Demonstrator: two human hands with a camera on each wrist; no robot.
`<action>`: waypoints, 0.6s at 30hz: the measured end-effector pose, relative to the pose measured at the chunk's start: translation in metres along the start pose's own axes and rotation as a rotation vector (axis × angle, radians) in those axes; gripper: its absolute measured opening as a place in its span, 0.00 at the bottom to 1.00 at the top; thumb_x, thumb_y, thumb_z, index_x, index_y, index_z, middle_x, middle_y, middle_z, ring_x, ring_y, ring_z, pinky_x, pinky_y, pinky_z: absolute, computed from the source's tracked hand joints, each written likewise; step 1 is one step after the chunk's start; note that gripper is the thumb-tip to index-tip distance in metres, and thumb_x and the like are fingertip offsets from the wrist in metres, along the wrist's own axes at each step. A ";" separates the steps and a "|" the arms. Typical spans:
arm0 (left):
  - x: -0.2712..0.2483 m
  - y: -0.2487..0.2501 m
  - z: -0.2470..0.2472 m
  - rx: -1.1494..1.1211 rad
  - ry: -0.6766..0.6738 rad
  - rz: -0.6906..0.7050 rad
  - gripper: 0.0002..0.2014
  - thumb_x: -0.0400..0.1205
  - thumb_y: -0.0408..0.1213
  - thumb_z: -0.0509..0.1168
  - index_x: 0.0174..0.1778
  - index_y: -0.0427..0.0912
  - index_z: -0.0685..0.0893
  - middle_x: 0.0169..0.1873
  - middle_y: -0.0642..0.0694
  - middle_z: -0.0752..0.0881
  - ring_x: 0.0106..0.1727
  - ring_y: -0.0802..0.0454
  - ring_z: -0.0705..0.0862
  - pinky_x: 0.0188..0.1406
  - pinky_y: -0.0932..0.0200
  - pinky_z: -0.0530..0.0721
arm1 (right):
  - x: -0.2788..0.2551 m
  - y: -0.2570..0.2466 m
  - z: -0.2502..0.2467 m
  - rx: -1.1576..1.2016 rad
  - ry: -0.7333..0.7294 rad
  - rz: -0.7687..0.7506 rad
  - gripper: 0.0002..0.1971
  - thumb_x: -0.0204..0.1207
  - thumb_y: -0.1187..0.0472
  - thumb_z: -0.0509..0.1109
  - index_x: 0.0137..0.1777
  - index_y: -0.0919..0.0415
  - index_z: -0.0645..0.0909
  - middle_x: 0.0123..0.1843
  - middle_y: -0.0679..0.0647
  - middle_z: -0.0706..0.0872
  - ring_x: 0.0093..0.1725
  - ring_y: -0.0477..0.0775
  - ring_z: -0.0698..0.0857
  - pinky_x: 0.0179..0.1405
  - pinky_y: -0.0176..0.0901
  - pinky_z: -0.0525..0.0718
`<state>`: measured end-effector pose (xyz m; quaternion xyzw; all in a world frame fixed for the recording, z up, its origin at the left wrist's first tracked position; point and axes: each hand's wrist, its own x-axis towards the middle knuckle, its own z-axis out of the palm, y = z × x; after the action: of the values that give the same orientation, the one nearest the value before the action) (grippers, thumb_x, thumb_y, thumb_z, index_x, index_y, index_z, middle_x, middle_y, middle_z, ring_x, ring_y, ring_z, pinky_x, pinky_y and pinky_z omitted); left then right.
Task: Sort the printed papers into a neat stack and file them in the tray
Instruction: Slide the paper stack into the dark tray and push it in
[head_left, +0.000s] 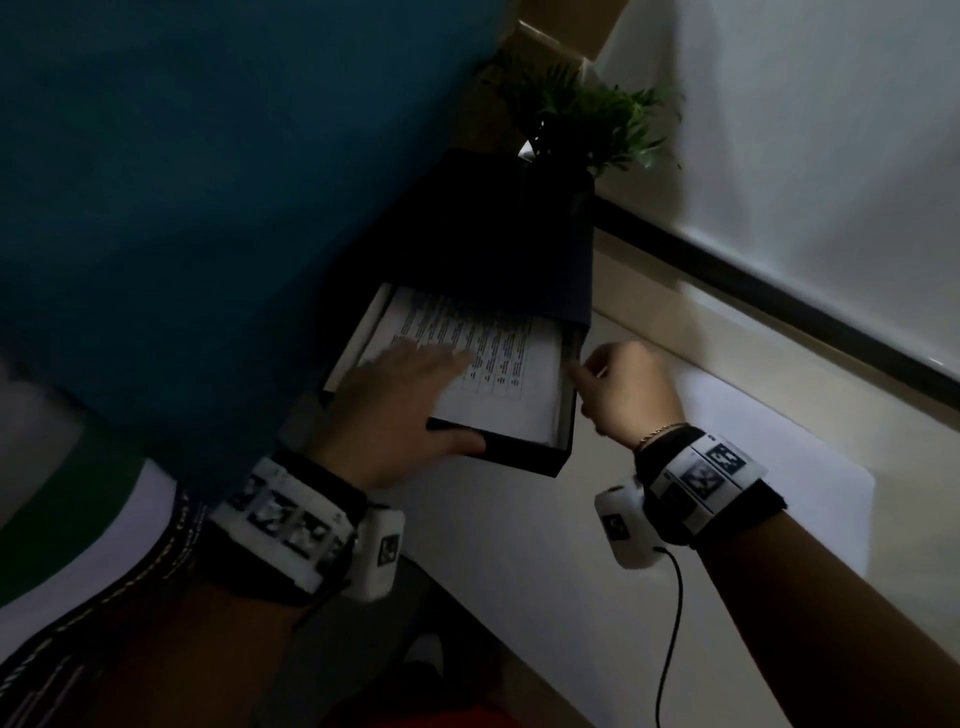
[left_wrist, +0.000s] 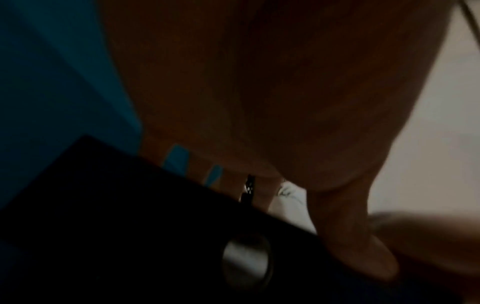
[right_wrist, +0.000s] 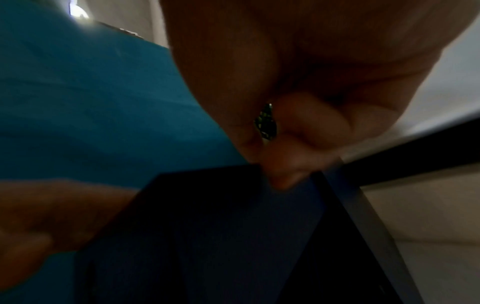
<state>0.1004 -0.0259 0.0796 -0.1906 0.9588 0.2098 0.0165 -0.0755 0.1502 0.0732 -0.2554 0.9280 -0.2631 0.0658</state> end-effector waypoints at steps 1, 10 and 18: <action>-0.002 0.002 0.012 0.113 -0.101 -0.007 0.43 0.76 0.71 0.62 0.87 0.62 0.56 0.87 0.55 0.62 0.87 0.43 0.61 0.83 0.41 0.60 | -0.003 0.002 0.002 0.057 -0.041 0.033 0.18 0.79 0.49 0.66 0.35 0.63 0.83 0.28 0.58 0.89 0.25 0.59 0.88 0.32 0.52 0.90; 0.030 -0.005 0.042 0.153 0.145 0.024 0.34 0.80 0.64 0.62 0.83 0.60 0.65 0.83 0.54 0.66 0.81 0.45 0.62 0.72 0.39 0.59 | 0.003 0.013 0.015 0.620 -0.045 0.265 0.12 0.83 0.57 0.67 0.47 0.67 0.83 0.39 0.64 0.90 0.30 0.60 0.90 0.27 0.44 0.87; 0.120 0.004 0.058 0.253 0.349 0.040 0.41 0.83 0.58 0.61 0.88 0.61 0.45 0.90 0.46 0.45 0.89 0.35 0.39 0.78 0.24 0.31 | 0.013 0.030 0.034 0.705 -0.018 0.381 0.08 0.83 0.63 0.64 0.43 0.59 0.81 0.40 0.61 0.91 0.32 0.60 0.89 0.34 0.49 0.86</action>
<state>-0.0150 -0.0420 0.0150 -0.2012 0.9695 0.0516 -0.1304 -0.0916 0.1504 0.0287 -0.0427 0.8110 -0.5462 0.2053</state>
